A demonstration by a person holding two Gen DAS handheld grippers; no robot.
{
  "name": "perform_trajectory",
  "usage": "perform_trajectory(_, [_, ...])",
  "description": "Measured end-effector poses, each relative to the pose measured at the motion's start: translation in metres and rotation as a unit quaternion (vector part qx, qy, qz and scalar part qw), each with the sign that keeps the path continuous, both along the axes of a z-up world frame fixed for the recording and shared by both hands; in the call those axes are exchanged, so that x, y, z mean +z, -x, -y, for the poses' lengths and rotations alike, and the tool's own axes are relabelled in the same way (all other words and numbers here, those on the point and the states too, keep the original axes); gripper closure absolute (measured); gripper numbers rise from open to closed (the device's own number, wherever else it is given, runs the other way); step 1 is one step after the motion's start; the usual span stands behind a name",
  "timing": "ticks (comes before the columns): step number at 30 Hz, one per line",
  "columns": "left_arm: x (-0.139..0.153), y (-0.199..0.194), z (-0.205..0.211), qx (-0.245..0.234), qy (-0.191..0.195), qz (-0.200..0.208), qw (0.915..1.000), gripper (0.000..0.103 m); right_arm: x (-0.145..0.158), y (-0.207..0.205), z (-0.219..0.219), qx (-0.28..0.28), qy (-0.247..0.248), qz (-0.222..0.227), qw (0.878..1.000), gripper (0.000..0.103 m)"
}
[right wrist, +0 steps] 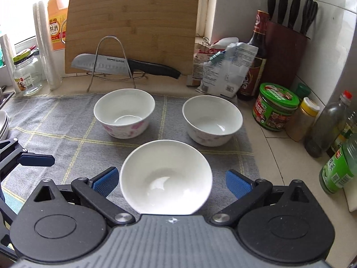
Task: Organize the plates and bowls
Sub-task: 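Move the right gripper to a white floral bowl on the towel, then close the right gripper on the floral bowl's rim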
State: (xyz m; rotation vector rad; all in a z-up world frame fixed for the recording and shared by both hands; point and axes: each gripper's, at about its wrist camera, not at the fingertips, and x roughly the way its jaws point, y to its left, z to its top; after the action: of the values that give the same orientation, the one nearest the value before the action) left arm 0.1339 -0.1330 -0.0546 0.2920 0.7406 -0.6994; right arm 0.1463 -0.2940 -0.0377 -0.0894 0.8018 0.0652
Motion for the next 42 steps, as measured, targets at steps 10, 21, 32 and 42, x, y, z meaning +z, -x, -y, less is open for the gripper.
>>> perform_trajectory(10, [-0.036, -0.001, 0.065, -0.002, -0.034, -0.025, 0.9991, 0.001, -0.011, 0.007, 0.051, 0.005, -0.021, -0.012, 1.0, 0.0])
perform_trajectory(21, [-0.045, 0.007, 0.07, 0.012, -0.01, 0.015, 0.9998, 0.0, -0.021, -0.001, 0.077, 0.025, -0.051, -0.022, 0.998, 0.0])
perform_trajectory(32, [-0.044, 0.001, 0.082, 0.041, -0.012, 0.044, 0.9981, 0.001, -0.027, -0.01, 0.079, 0.05, -0.066, -0.033, 0.996, 0.0])
perform_trajectory(42, [-0.038, 0.0, 0.089, 0.049, 0.009, 0.072, 0.9962, 0.001, -0.029, -0.023, 0.079, 0.08, -0.084, -0.043, 0.992, 0.0])
